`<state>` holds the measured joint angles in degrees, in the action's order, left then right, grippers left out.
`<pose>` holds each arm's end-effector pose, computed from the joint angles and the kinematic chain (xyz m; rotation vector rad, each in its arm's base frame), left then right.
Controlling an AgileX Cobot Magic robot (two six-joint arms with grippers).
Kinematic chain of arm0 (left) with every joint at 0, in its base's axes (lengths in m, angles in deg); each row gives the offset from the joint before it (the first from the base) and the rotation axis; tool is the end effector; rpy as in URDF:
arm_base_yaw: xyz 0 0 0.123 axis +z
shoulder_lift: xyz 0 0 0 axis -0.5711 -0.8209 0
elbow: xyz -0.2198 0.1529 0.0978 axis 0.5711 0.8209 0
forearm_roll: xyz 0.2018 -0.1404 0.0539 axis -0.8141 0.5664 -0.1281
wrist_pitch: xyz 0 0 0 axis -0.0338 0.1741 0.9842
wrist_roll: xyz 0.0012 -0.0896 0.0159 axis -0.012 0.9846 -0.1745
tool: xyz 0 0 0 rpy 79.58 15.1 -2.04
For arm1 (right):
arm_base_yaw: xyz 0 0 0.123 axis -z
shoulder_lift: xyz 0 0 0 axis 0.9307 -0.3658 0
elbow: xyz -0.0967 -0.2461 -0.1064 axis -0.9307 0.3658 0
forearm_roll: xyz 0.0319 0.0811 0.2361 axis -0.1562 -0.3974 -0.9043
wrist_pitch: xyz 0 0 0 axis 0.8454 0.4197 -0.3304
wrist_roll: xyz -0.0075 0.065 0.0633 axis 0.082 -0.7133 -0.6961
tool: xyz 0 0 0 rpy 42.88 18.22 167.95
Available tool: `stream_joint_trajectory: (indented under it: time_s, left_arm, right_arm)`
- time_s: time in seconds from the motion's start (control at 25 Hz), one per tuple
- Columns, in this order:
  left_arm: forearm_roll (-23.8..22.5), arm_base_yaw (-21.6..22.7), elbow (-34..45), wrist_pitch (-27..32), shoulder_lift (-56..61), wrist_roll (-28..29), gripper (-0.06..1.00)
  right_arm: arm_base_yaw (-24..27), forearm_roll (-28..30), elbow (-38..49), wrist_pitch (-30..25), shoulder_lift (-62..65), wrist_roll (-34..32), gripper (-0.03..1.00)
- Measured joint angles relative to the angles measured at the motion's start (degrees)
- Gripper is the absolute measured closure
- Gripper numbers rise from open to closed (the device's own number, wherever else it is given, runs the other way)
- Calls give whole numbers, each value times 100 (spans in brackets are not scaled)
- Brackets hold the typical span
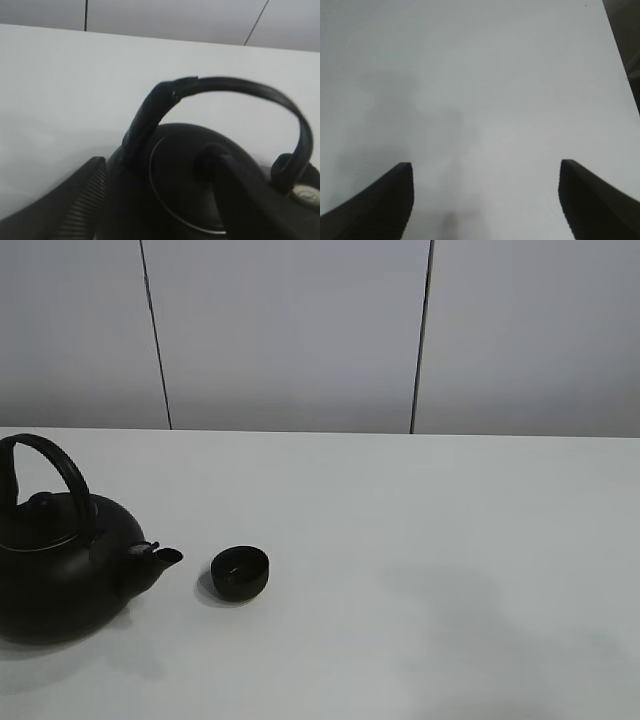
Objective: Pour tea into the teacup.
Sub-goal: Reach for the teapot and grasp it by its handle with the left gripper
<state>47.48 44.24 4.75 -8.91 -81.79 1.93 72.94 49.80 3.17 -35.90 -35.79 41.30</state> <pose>0.2048 -0.0136 0.1312 0.1824 1.9037 -0.4267 0.0132 0.0002 0.2666 -0.0019 2.1993 -0.0678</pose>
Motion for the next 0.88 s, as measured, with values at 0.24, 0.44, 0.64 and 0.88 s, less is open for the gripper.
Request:
stream_joint_trajectory:
  time_s: [0.24,0.44,0.64,0.88]
  left_arm:
    - [184,0,-230,-501,-1039,-832,49]
    - [305,0,-429,-547,-1182,-996,49]
    - [314,0,-725,-351,-1197,-1025,49]
    - [79,0,-949,-341,-1216,-945,50]
  right_arm:
    - [0,0,0,0,0,0,42]
    - [0,0,0,0,0,0,42]
    - [0,0,0,0,0,0,42]
    - [0,0,0,0,0,0,42]
